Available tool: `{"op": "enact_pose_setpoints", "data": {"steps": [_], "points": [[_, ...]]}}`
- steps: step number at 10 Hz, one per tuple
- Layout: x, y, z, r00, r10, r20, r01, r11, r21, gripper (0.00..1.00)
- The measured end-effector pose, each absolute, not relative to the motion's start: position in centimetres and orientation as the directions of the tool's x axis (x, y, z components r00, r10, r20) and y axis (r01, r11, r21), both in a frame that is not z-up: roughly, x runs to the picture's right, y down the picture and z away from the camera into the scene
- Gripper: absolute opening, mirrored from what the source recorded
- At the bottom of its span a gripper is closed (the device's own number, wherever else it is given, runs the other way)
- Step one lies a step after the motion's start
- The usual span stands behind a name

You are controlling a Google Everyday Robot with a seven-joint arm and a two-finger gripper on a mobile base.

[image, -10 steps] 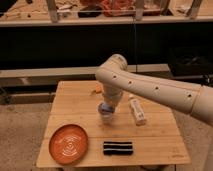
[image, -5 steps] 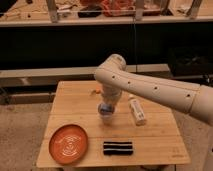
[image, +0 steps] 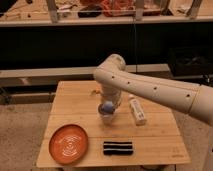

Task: Place the white sponge in the ceramic cup

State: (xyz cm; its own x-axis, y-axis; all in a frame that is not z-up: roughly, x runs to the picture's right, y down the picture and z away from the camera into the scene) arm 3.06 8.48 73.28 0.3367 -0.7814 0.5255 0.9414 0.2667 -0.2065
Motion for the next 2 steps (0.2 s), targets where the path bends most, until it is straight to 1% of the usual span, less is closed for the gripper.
{"op": "enact_pose_setpoints", "data": {"steps": [1,2], "points": [[3.0,8.43,73.25,0.334,-0.783,0.525,0.943,0.265,-0.203,0.72],[2.9,8.41,73.26,0.329,-0.785,0.525,0.944,0.262,-0.199,0.74]]}}
